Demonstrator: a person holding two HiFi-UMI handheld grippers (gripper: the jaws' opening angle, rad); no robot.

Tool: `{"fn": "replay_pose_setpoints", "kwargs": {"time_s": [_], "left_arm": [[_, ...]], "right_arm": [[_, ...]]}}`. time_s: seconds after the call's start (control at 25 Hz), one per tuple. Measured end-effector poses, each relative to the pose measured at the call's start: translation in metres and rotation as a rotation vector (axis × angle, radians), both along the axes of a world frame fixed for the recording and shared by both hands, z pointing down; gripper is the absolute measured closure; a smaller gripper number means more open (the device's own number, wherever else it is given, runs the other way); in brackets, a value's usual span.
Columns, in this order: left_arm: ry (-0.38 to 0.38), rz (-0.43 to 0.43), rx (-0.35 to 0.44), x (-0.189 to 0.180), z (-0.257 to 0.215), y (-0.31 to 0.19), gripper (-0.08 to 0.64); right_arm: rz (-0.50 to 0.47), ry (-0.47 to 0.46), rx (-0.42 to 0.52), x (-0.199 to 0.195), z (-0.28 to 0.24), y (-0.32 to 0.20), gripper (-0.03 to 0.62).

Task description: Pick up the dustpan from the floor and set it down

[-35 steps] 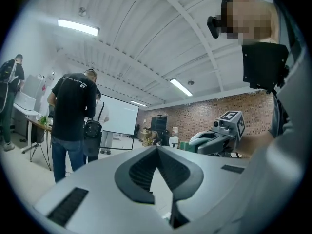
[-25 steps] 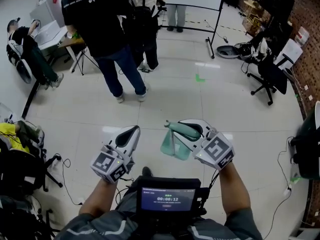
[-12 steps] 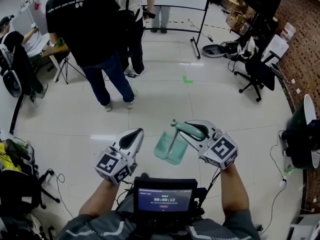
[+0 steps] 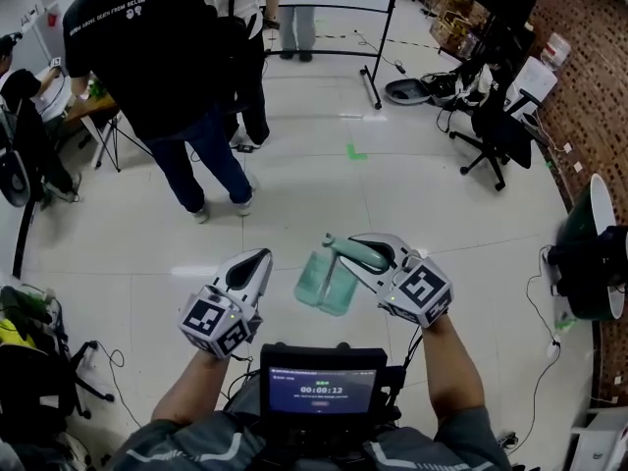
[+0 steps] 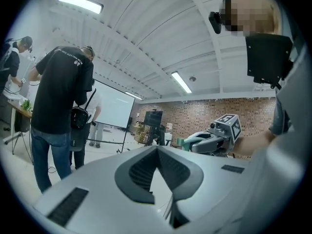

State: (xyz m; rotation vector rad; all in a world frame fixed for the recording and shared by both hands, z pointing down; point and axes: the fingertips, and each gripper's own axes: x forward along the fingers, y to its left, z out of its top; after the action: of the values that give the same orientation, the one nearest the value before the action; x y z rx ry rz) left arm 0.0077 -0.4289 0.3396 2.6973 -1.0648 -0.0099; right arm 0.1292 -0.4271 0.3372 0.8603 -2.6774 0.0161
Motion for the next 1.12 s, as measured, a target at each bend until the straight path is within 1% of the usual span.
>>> {"fn": "replay_pose_setpoints", "kwargs": {"time_s": [0.16, 0.32, 0.56, 0.8, 0.96, 1.12], "left_arm": [[-0.025, -0.02, -0.015, 0.019, 0.02, -0.006, 0.527], [-0.035, -0.048, -0.039, 0.033, 0.04, -0.025, 0.528], [-0.056, -0.056, -0.086, 0.065, 0.105, -0.063, 0.528], [-0.062, -0.06, -0.119, 0.068, 0.201, -0.12, 0.528], [-0.085, -0.067, -0.163, 0.076, 0.288, -0.137, 0.528], [-0.08, -0.058, -0.231, 0.08, 0.37, -0.156, 0.528]], "right_arm": [[-0.032, 0.005, 0.001, 0.016, 0.012, -0.008, 0.449], [-0.042, 0.008, -0.006, 0.03, 0.031, -0.027, 0.449], [-0.062, 0.021, -0.046, 0.054, 0.102, -0.061, 0.449], [-0.055, 0.013, -0.076, 0.054, 0.203, -0.113, 0.451], [-0.054, 0.016, -0.111, 0.061, 0.288, -0.131, 0.451], [-0.06, 0.055, -0.126, 0.062, 0.365, -0.154, 0.453]]}}
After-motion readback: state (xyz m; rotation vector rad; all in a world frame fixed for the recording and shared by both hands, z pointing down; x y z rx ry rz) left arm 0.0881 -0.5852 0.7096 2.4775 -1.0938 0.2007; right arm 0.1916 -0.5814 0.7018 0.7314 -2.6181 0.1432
